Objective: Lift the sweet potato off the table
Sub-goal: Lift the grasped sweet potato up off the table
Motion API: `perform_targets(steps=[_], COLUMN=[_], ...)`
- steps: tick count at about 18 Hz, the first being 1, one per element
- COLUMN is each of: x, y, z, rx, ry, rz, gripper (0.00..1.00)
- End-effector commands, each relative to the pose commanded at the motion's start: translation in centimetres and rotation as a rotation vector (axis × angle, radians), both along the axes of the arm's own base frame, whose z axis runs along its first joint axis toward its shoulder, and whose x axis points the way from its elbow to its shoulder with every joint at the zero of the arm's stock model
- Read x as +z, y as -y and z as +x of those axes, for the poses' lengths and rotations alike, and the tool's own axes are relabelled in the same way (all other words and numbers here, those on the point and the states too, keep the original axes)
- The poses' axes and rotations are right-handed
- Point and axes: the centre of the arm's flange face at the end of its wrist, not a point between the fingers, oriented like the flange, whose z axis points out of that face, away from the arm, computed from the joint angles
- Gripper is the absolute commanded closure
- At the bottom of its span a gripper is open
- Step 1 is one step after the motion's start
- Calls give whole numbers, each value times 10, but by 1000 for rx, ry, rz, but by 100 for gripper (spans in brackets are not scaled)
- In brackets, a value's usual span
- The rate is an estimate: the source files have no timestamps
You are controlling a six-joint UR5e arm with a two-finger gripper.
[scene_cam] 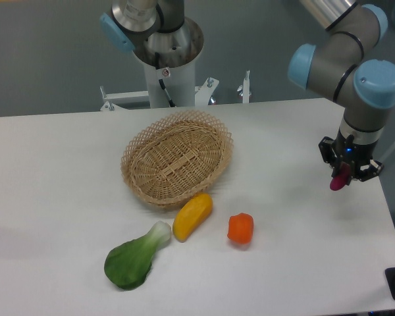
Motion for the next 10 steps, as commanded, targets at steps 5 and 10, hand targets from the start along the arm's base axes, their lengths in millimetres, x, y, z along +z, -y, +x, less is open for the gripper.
perform_targets(steps=[5,10], x=[1,0], y=[0,0], z=[0,0], rx=[-1,2], ry=[-4,-6], rz=[-3,-4], gripper=[62,62])
